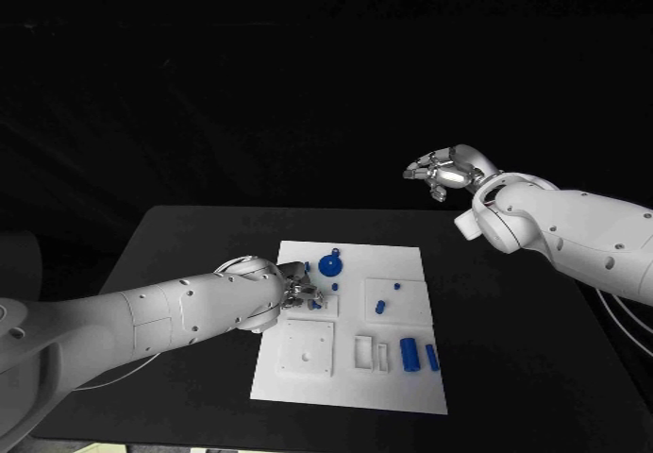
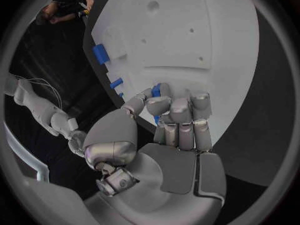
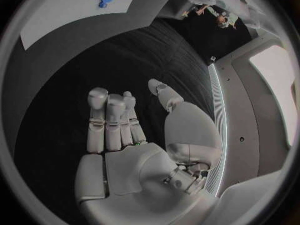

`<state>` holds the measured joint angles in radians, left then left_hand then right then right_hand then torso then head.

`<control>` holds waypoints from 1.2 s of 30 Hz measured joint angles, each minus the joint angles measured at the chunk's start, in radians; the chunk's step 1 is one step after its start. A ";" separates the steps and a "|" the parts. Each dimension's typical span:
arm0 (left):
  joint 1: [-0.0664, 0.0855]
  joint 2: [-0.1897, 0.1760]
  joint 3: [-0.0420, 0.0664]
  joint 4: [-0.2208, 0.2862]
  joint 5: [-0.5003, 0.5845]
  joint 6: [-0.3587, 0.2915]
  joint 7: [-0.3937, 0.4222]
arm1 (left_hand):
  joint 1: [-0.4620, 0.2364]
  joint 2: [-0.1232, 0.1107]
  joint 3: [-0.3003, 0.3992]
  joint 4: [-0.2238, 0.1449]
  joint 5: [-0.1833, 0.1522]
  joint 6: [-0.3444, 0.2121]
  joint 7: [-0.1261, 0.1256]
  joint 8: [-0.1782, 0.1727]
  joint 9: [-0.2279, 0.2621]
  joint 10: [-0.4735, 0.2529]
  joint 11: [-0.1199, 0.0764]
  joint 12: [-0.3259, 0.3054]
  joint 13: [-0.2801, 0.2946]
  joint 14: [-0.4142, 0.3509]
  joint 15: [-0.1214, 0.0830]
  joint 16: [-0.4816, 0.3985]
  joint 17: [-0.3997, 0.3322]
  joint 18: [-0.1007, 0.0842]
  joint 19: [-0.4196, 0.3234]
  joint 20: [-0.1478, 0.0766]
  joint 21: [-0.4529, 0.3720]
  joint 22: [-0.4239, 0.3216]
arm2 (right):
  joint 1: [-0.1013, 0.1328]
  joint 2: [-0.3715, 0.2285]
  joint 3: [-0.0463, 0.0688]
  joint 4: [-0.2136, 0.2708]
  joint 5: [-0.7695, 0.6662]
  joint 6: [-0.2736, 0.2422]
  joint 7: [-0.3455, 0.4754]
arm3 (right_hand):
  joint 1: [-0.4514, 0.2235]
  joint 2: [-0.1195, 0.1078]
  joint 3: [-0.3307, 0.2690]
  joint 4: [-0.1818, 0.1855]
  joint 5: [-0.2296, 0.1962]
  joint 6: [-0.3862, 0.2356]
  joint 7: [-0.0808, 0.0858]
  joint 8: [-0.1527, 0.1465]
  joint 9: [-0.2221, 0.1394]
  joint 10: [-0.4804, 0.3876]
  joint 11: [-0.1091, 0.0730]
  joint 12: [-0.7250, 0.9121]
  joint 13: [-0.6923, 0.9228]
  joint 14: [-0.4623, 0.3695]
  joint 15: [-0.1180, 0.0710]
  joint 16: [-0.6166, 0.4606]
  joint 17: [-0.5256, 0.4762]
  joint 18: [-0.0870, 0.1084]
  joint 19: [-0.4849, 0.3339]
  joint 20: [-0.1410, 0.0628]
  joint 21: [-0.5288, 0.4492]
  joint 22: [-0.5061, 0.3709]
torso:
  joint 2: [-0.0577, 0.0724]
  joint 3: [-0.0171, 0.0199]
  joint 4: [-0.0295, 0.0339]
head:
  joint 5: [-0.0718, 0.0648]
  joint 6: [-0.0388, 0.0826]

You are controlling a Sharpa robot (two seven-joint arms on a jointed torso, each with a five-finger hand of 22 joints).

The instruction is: Assemble the parts on the task board

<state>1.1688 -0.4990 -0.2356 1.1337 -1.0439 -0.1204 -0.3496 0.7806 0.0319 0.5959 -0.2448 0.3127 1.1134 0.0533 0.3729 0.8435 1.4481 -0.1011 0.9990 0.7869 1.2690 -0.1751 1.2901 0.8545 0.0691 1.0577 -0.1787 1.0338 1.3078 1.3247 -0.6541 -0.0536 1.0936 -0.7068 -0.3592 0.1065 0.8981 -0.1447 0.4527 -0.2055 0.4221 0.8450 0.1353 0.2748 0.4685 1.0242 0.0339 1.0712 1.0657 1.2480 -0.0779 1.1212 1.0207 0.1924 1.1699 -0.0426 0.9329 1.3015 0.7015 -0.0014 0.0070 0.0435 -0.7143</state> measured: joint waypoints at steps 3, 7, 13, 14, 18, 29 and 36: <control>0.000 0.000 0.000 0.000 0.000 0.002 0.000 | 0.000 0.000 0.001 -0.001 0.000 0.002 -0.001 0.000 0.000 0.000 0.000 0.000 -0.001 0.000 0.000 0.000 0.000 0.000 0.000 0.000 0.000 0.000 | 0.000 0.001 0.000 0.000 0.000 0.000 0.000 | 0.000 0.000 0.000 0.000 0.000 0.000 0.000 0.000 0.000 0.000 0.000 0.000 0.000 0.000 0.000 0.000 0.000 0.000 0.000 0.000 0.000 0.000 | 0.000 0.0000 0.0004 | 0.000 0.000; 0.000 0.000 0.000 -0.001 0.000 0.002 0.000 | 0.002 0.002 0.001 -0.001 0.005 0.003 -0.001 0.000 0.001 0.000 0.000 0.004 -0.001 0.000 0.000 0.000 -0.001 0.000 0.000 0.000 0.000 0.000 | 0.000 0.001 0.000 0.000 0.000 0.001 0.000 | 0.000 0.000 0.000 0.000 0.000 0.000 0.000 0.000 0.000 0.000 0.000 0.000 0.000 0.000 0.000 0.000 0.000 0.000 0.000 0.000 0.000 0.000 | 0.000 -0.0002 0.0005 | -0.001 0.000; 0.000 -0.001 0.000 -0.005 0.000 0.002 0.002 | 0.002 0.002 0.007 -0.007 0.013 0.004 -0.001 0.000 0.003 0.000 0.000 0.004 -0.005 0.002 -0.002 0.000 -0.001 0.000 0.000 0.000 0.000 0.000 | 0.000 0.001 0.000 0.000 0.000 0.002 0.000 | 0.000 0.000 0.000 0.000 0.000 0.001 -0.001 0.000 -0.001 0.000 0.000 0.000 -0.001 0.000 0.000 0.000 -0.001 0.000 0.000 0.000 0.000 0.000 | 0.000 -0.0005 0.0005 | 0.001 0.000; 0.000 -0.002 0.000 -0.006 0.000 0.001 0.002 | 0.002 0.002 0.007 -0.007 0.013 0.004 -0.001 0.000 0.003 0.000 0.000 0.004 -0.005 0.002 -0.001 0.000 -0.002 0.000 0.000 0.000 0.000 0.000 | 0.000 0.001 0.000 -0.001 0.000 0.002 0.000 | 0.000 0.000 0.000 0.000 0.000 0.001 -0.001 0.000 -0.001 0.000 0.000 0.000 -0.001 0.000 0.000 0.000 -0.001 0.000 0.000 0.000 0.000 0.000 | 0.000 -0.0005 0.0008 | 0.001 0.000; 0.000 -0.005 0.000 -0.015 -0.001 -0.002 0.002 | 0.002 0.002 0.010 -0.010 0.019 0.004 -0.001 -0.001 0.004 0.000 0.000 0.004 -0.006 0.003 -0.001 0.000 -0.002 0.000 0.000 0.000 0.004 0.000 | 0.000 0.000 0.000 -0.001 0.000 0.002 0.000 | 0.000 0.000 0.000 0.000 0.000 0.002 -0.001 0.000 -0.001 0.000 0.000 0.000 -0.001 0.000 0.000 0.000 -0.001 0.000 0.000 0.000 0.000 0.000 | 0.000 -0.0005 0.0011 | 0.000 -0.001; -0.002 -0.007 -0.001 -0.015 -0.002 -0.001 0.001 | 0.002 0.002 0.011 -0.011 0.019 0.005 -0.002 0.002 0.003 0.000 0.000 0.008 -0.007 0.005 -0.001 0.004 -0.002 0.000 0.000 0.000 0.004 0.000 | 0.000 0.001 0.000 -0.001 0.000 0.003 0.000 | 0.000 0.000 0.000 0.000 0.000 0.002 -0.001 0.000 -0.001 0.000 0.000 0.000 -0.002 0.000 0.000 0.000 -0.001 0.000 0.000 0.000 0.000 0.000 | 0.000 -0.0006 0.0007 | 0.000 -0.001; -0.002 -0.006 -0.001 -0.014 -0.003 0.000 0.000 | 0.002 0.002 0.011 -0.011 0.019 0.005 -0.002 0.002 0.004 0.000 0.000 0.008 -0.008 0.005 -0.001 0.004 -0.003 0.000 0.000 0.000 0.004 0.000 | 0.000 0.001 0.000 -0.001 0.000 0.004 0.000 | 0.000 0.000 0.000 0.000 0.000 0.002 -0.001 0.000 -0.001 0.000 0.000 0.000 -0.001 0.000 0.000 0.000 -0.001 0.000 0.002 0.002 0.000 0.000 | 0.000 -0.0002 0.0006 | 0.000 -0.003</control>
<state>1.1666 -0.5053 -0.2369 1.1201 -1.0472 -0.1207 -0.3500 0.7825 0.0336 0.6066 -0.2559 0.3315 1.1183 0.0517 0.3748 0.8477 1.4481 -0.1011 1.0068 0.7792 1.2739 -0.1763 1.2940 0.8514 0.0688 1.0578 -0.1786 1.0377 1.3074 1.3247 -0.6531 -0.0536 1.0922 -0.7068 -0.3557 0.1061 0.8981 -0.1448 0.4527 -0.2055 0.4221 0.8470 0.1342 0.2748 0.4679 1.0243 0.0339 1.0712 1.0643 1.2481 -0.0778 1.1212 1.0200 0.1923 1.1716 -0.0410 0.9330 1.3016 0.7010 -0.0016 0.0076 0.0440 -0.7168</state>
